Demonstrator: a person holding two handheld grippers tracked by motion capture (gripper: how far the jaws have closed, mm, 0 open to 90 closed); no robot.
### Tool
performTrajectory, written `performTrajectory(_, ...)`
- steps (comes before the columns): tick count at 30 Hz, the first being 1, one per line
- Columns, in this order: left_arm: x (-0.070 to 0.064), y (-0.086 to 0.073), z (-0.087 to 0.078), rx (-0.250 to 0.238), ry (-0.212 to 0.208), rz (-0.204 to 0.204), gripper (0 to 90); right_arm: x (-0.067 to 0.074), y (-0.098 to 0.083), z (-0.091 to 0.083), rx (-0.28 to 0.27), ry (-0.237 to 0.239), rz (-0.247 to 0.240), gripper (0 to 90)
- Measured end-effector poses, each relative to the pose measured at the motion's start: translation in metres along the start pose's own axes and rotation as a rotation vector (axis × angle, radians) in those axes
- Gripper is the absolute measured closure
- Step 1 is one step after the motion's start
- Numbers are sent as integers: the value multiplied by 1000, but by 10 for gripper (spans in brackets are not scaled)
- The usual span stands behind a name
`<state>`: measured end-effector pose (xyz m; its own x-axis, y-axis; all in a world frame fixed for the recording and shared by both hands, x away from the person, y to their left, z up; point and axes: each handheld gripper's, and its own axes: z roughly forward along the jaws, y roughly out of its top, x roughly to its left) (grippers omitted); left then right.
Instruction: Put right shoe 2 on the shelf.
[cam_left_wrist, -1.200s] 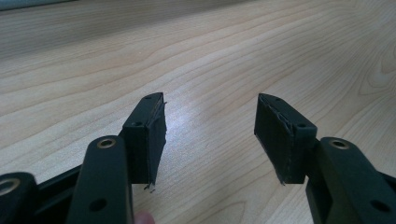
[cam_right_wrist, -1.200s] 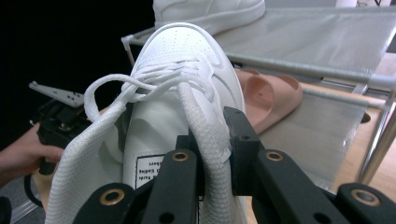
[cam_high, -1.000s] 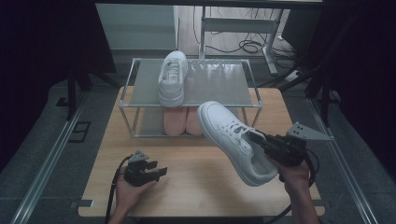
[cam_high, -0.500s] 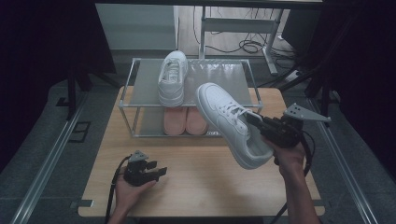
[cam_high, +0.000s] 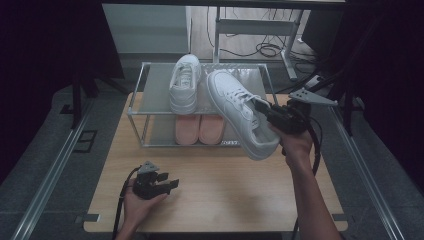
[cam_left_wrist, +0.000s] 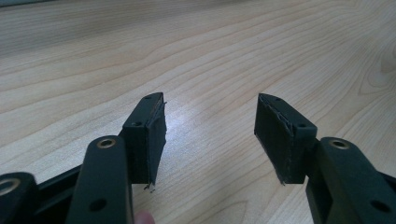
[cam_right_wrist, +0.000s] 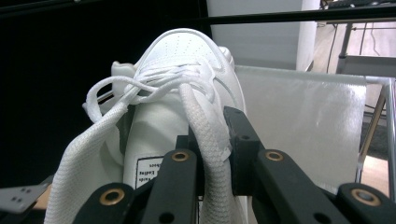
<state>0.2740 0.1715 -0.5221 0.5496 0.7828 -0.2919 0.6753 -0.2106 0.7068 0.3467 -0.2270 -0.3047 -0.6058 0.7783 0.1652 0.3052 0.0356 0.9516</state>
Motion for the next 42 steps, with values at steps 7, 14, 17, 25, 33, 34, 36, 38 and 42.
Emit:
performTrajectory(7, 1, 0, -2, -3, 2, -2, 440, 0, 14, 19, 5, -30, -3, 826)
performTrajectory(14, 1, 0, -2, -2, 2, 1, 441, -3, 28, 35, 2, -56, 31, 826)
performTrajectory(17, 1, 1, -2, -5, 2, 1, 440, -4, 32, 41, 7, -69, 37, 825)
performTrajectory(25, 2, 0, -3, -2, 4, -4, 441, -10, 39, 58, 9, -107, 63, 825)
performTrajectory(33, 2, 1, -4, -6, 4, -6, 441, -17, 50, 73, 26, -154, 85, 825)
performTrajectory(34, 2, 1, -4, -7, 3, -7, 441, -18, 52, 76, 28, -164, 90, 825)
performTrajectory(36, 2, 1, -4, -7, 2, -8, 440, -19, 55, 80, 30, -179, 97, 825)
performTrajectory(38, 3, 1, -3, -7, 1, -8, 440, -20, 58, 84, 33, -193, 105, 825)
performTrajectory(42, 3, 0, -2, 0, -4, -4, 440, -21, 66, 98, 41, -229, 116, 825)
